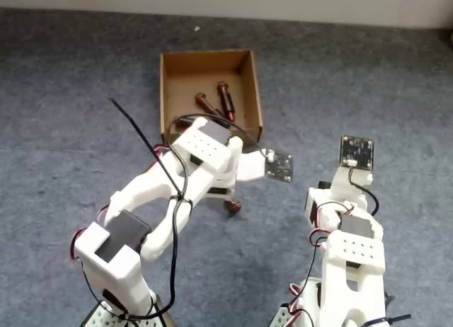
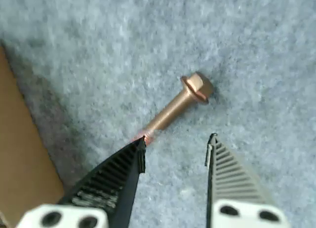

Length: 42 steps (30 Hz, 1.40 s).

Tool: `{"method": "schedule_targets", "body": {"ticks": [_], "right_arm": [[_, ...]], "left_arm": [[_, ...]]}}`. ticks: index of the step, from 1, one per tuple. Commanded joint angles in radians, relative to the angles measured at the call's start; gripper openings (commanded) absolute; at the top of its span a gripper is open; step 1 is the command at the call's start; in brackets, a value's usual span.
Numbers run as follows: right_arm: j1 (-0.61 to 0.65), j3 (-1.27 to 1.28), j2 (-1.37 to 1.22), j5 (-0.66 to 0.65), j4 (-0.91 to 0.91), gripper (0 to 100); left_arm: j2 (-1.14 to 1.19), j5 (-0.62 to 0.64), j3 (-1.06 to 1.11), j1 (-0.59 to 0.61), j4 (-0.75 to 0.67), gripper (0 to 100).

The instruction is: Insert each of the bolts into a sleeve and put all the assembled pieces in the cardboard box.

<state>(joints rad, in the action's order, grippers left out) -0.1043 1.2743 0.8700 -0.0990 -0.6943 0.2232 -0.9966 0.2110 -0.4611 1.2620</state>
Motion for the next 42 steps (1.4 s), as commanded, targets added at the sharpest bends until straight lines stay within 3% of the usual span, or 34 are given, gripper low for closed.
{"method": "schedule_targets", "body": {"ticks": [1,12,22,25,28,33,42], "right_arm": [[-0.012,-0.018,0.036,0.006,0.019,0.5],[-0.013,-0.016,0.036,0.006,0.018,0.5],[-0.041,-0.015,0.038,0.006,0.018,0.5],[-0.042,-0.015,0.038,0.006,0.018,0.5],[-0.041,-0.015,0.038,0.006,0.015,0.5],[-0.038,-0.016,0.038,0.006,0.013,0.5],[-0.038,-0.016,0.038,0.006,0.005,0.5]], "left_arm": [[0.001,-0.009,-0.013,-0.05,-0.023,22],[0.085,-0.003,0.01,-0.088,-0.114,22],[0.165,-0.002,-0.053,-0.102,-0.06,0],[0.156,-0.002,-0.068,-0.104,0.017,0],[0.088,0.02,-0.059,-0.096,0.068,0],[-0.116,0.167,0.01,-0.073,0.072,0],[-0.378,0.252,0.143,-0.002,0.08,0]]}}
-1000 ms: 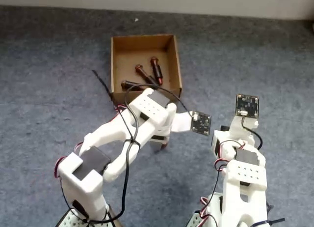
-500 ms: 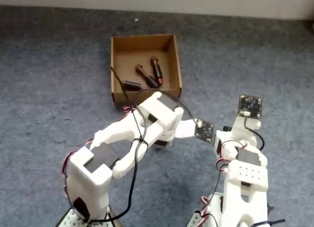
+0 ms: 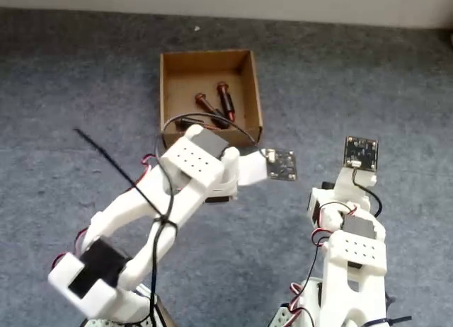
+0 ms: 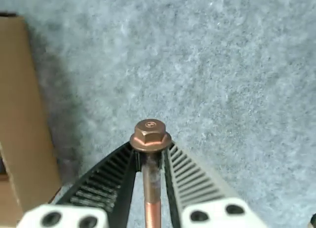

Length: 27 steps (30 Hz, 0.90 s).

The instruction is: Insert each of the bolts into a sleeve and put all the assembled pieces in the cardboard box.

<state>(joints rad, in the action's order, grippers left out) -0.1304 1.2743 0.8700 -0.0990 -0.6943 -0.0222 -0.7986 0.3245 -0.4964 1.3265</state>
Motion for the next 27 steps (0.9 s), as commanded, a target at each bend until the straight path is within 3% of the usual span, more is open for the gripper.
{"method": "schedule_targets", "body": {"ticks": [1,7,17,22,27], "right_arm": [[-0.012,-0.018,0.038,0.006,-0.018,0.5],[0.101,-0.074,0.128,0.014,-0.177,0.5],[0.397,-0.064,0.647,0.014,-0.268,0.5],[0.565,0.051,0.845,0.009,-0.166,0.5],[0.653,0.24,0.967,0.006,0.03,0.5]], "left_arm": [[-0.163,0.069,0.042,0.042,0.015,0],[-0.39,0.193,0.134,0.094,0.014,0],[-0.788,0.54,0.278,0.174,-0.063,0],[-0.921,0.733,0.366,0.174,-0.189,0],[-1.024,0.845,0.432,0.174,-0.353,1]]}}
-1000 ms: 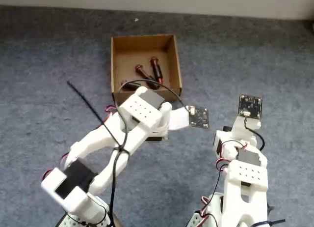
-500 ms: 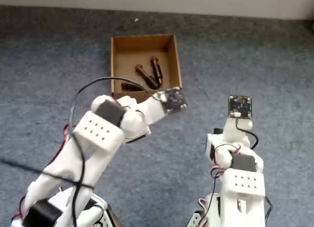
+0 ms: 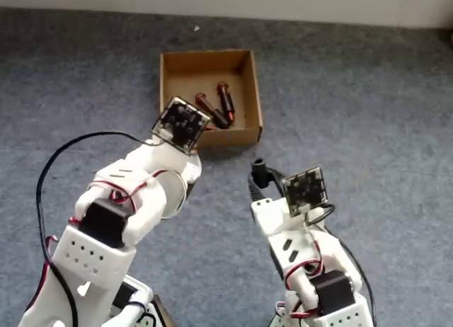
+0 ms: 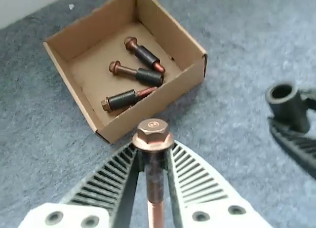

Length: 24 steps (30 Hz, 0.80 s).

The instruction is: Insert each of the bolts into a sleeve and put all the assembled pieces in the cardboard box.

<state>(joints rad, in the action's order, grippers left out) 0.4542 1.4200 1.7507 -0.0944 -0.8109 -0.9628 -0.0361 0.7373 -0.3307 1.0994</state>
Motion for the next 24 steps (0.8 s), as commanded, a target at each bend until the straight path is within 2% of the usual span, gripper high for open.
{"method": "schedule_targets", "body": {"ticks": [1,10,15,19,24], "right_arm": [[0.087,0.124,0.088,0.002,0.177,0.5],[0.209,0.262,0.082,0.003,0.423,0.5],[0.265,0.366,0.074,0.008,0.584,0.5],[0.291,0.4,0.082,0.009,0.593,0.5],[0.302,0.4,0.073,0.009,0.585,0.5]], "left_arm": [[-0.102,0.104,0.028,0.008,-0.158,1],[-0.312,0.253,0.093,0.001,-0.325,1],[-0.446,0.27,0.214,-0.007,-0.414,1],[-0.527,0.27,0.308,-0.059,-0.479,1],[-0.601,0.27,0.315,-0.081,-0.494,1]]}}
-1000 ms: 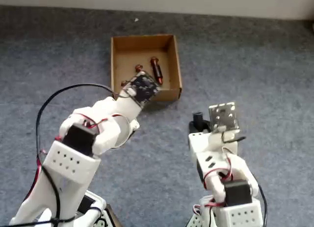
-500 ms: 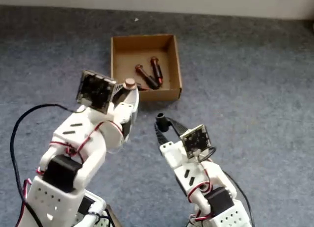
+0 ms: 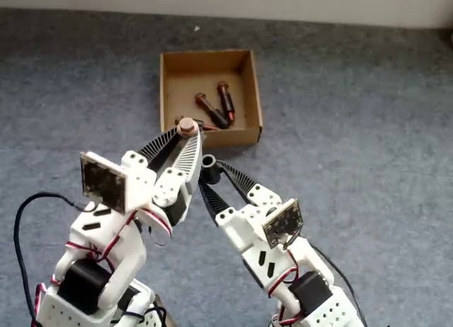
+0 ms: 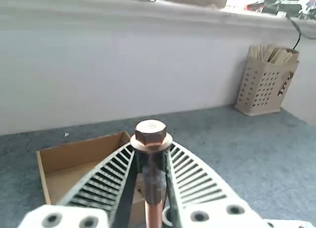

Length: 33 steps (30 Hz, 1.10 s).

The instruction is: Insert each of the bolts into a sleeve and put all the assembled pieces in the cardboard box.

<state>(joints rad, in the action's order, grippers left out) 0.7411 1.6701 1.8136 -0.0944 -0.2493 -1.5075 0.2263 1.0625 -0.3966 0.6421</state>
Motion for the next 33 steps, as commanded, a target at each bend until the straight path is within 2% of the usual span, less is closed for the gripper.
{"method": "schedule_targets", "body": {"ticks": [1,8,18,33], "right_arm": [[0.016,0.15,0.01,0.011,0.024,0.5],[0.065,0.15,0.016,0.011,-0.004,0.5],[0.064,0.15,0.019,0.011,0.002,0.5],[0.024,0.148,0.021,0.011,0.004,0.5]], "left_arm": [[-0.067,0.008,-0.01,-0.015,-0.046,1],[-0.079,0.008,-0.007,-0.015,-0.094,1],[-0.085,0.005,-0.001,-0.087,-0.043,1],[-0.088,0.003,0.073,-0.079,-0.015,1]]}}
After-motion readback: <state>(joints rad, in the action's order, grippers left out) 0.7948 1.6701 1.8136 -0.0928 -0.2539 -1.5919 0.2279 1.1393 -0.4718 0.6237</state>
